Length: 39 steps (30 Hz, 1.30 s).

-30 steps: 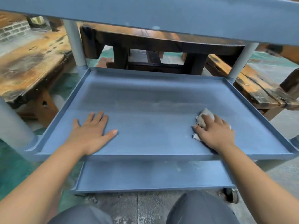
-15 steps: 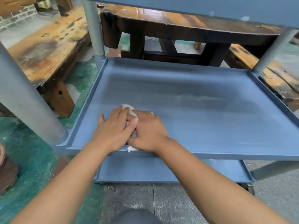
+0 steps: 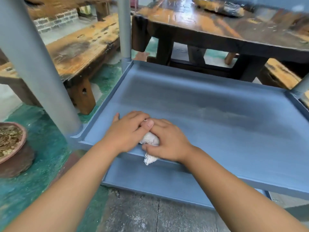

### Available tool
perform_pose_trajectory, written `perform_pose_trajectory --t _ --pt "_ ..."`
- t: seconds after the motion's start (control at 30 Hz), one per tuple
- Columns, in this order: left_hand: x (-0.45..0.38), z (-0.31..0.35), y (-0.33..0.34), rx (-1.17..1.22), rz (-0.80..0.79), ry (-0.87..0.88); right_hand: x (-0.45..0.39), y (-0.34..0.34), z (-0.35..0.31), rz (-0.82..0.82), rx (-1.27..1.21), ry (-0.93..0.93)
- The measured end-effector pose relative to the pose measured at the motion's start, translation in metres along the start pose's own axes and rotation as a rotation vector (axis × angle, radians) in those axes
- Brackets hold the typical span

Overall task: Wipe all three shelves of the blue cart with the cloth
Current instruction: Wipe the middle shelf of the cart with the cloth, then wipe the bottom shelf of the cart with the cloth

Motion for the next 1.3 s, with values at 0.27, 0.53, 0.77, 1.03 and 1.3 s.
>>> perform_pose_trajectory --t 0.27,0.53,0.77,1.03,1.3 --pt "0.024 0.004 -0.005 -0.166 0.086 -0.027 0.006 -0.015 0.037 -0.029 -0.043 0.25" --pt "0.08 0.018 -0.016 0.029 0.421 -0.052 0.022 -0.014 0.004 0.025 -0.632 0.479" --pt "0.157 -0.018 -0.017 0.656 0.438 -0.017 0.075 0.015 -0.056 0.181 -0.425 0.023" --pt "0.165 -0.102 0.105 0.463 0.213 -0.357 0.119 0.162 0.049 0.053 -0.482 0.509" --pt "0.127 -0.169 0.207 0.132 -0.1 -0.408 0.097 0.238 0.152 0.082 -0.1 0.484"
Point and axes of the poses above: each hand's wrist, its own x-axis away from the middle knuckle, its own y-axis out of the palm, z = x × y, the point moved 5 cm from there along -x, towards the middle knuckle, and after that the axes turned 12 degrees about z, right-handed, at the moved point
